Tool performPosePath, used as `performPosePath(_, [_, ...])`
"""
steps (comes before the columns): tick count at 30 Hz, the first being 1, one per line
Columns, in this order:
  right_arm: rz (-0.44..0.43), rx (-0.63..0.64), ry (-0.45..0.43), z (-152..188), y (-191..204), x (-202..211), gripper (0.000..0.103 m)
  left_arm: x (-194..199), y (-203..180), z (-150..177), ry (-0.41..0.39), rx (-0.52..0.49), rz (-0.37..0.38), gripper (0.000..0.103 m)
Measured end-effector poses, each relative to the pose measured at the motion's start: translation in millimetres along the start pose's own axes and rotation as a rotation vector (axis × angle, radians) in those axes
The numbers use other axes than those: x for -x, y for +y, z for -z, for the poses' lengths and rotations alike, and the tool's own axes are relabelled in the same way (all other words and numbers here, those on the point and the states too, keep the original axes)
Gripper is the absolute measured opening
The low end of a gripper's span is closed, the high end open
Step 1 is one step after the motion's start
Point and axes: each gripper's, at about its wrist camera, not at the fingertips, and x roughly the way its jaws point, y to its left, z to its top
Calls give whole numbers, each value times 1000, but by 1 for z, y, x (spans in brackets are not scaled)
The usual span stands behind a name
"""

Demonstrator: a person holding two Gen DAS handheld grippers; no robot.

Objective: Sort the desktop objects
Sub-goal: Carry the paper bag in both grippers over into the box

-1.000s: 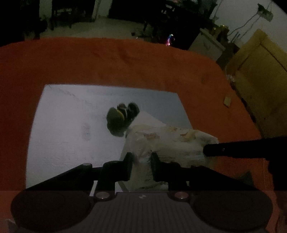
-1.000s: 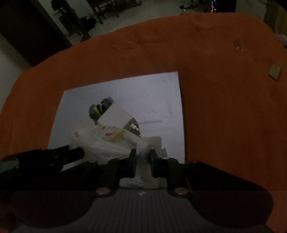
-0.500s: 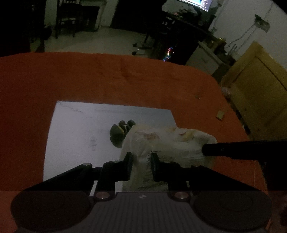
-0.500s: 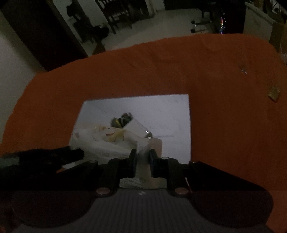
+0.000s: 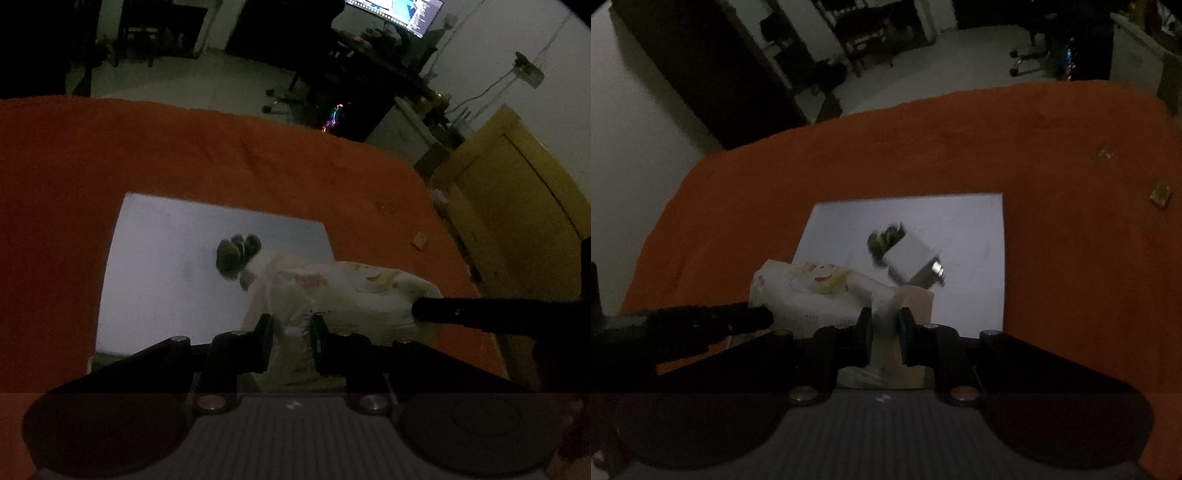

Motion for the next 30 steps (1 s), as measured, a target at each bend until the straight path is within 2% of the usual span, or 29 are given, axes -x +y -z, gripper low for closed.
performPosePath(5, [-27, 16, 42, 23, 7, 8, 16, 12, -6, 25, 27, -56, -21, 18])
performPosePath(12, [-38, 26, 107, 61, 13, 10, 16, 19, -7, 64, 124, -50, -32, 18])
performPosePath(16, [-34, 27, 173, 87, 12, 2, 16, 22, -7, 85, 161, -57, -33, 18])
performPosePath(22, [-5, 36, 340, 130, 6, -28, 16, 4, 2, 122, 261, -47, -35, 18])
performPosePath(27, [40, 55, 412, 155, 5, -51, 16, -21, 5, 148, 387, -44, -62, 18])
performPosePath(30, [51, 59, 439, 166, 4, -61, 16, -26, 6, 150, 385, -63, -79, 18])
